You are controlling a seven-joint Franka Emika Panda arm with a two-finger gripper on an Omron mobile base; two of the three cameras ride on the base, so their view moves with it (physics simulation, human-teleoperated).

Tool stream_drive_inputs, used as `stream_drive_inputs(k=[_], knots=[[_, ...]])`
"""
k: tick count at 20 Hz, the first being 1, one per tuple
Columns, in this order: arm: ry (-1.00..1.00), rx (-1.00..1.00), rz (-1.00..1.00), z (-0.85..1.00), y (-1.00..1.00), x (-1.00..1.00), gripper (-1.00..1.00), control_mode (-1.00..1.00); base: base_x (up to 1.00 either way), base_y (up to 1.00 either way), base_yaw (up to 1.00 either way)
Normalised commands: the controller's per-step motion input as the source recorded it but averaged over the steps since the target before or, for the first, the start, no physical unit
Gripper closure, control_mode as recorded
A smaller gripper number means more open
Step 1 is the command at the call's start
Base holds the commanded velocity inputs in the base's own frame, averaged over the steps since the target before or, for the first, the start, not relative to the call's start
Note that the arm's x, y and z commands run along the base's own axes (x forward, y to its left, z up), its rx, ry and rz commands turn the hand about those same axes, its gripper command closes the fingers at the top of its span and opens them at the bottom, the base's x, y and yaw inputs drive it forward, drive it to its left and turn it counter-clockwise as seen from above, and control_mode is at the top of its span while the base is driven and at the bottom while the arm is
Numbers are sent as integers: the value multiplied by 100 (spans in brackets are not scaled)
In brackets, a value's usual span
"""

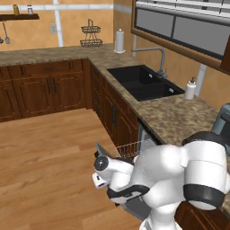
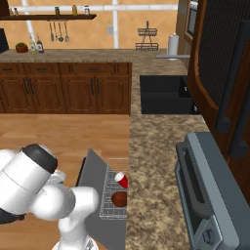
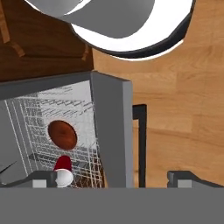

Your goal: Pick up the cup and bowl from the counter, place them in the dishwasher, and close the dishwasher door.

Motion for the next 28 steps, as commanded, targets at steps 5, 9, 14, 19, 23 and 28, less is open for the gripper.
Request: stream_drive_inputs(k=[5, 9, 14, 19, 23, 28], knots=[[1, -14, 0, -56, 9, 40, -100, -100, 0, 0, 0], [2, -18, 0, -37, 43, 33, -100, -100, 0, 0, 0], [4, -24, -3, -51, 63, 27, -100, -100, 0, 0, 0], [5, -25, -4, -51, 36, 30, -100, -100, 0, 0, 0], [4, -22, -8, -40, 16, 30, -100, -100, 0, 0, 0], [1, -11, -3, -42, -49, 33, -100, -100, 0, 0, 0]])
